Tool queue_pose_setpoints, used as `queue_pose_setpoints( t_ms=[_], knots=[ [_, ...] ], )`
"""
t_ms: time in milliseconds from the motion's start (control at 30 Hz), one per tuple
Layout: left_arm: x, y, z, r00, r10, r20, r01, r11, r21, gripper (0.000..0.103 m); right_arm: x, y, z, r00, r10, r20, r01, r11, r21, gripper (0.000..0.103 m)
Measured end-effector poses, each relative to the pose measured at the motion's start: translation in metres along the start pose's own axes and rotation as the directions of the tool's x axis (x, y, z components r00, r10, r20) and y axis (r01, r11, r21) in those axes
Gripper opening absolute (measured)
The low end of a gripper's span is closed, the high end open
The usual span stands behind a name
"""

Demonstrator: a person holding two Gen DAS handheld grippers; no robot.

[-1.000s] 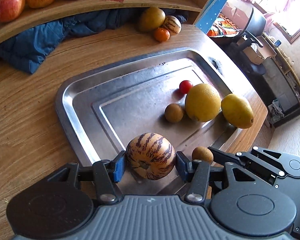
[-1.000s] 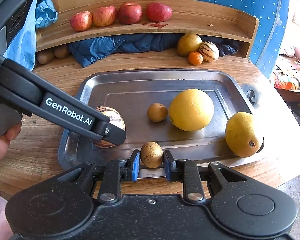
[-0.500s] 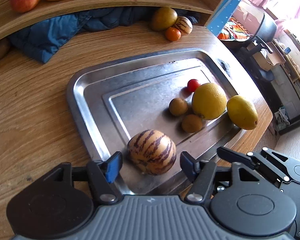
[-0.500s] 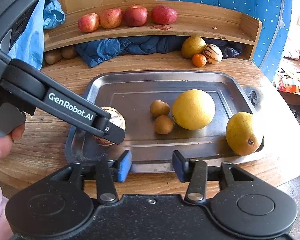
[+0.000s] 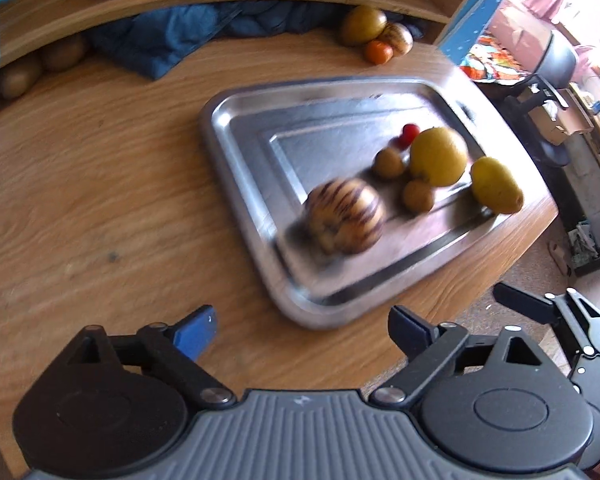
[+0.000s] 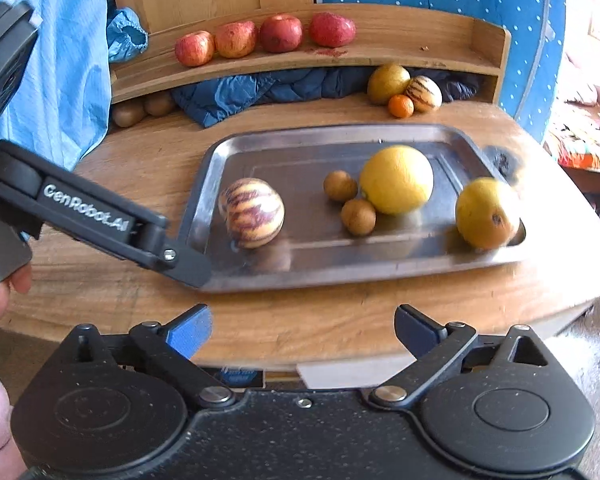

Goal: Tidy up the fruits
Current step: 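Move both open tools back from the tray toward the fruit under the shelf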

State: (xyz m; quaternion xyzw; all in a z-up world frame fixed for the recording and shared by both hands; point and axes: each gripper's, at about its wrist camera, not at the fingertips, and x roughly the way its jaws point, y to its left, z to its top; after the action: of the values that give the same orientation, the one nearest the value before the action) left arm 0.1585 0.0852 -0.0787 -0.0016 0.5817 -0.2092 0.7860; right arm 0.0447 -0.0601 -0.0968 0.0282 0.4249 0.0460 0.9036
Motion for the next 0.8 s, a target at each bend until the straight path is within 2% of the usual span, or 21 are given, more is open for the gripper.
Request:
queue_pose_setpoints(
  t_ms=[200,367,600,800],
  knots=[
    [-0.003,0.012,-0.022,0.994,0.097,-0.056,-0.099,0.994,-0.051,0.100,-0.011,0.004,-0.018,1.000,0.001,-0.009,-0.001,1.000,0.028,0.102],
    [-0.009,0.016,-0.027,0.988,0.138,-0.066,-0.142,0.988,-0.067,0.101,-0.019,0.004,-0.026,1.000,-0.007,0.001,0.007,0.999,0.054,0.102],
    [-0.019,0.007,-0.011,0.984,0.178,-0.021,-0.179,0.984,-0.018,0.102,-0.028,-0.010,-0.021,0.998,-0.046,0.047,0.041,0.994,0.098,0.102],
    [-0.015,0.007,0.016,0.984,0.179,0.015,-0.179,0.983,-0.031,0.102,-0.029,-0.029,-0.009,0.992,-0.075,0.104,0.062,0.991,0.118,0.102]
  ],
)
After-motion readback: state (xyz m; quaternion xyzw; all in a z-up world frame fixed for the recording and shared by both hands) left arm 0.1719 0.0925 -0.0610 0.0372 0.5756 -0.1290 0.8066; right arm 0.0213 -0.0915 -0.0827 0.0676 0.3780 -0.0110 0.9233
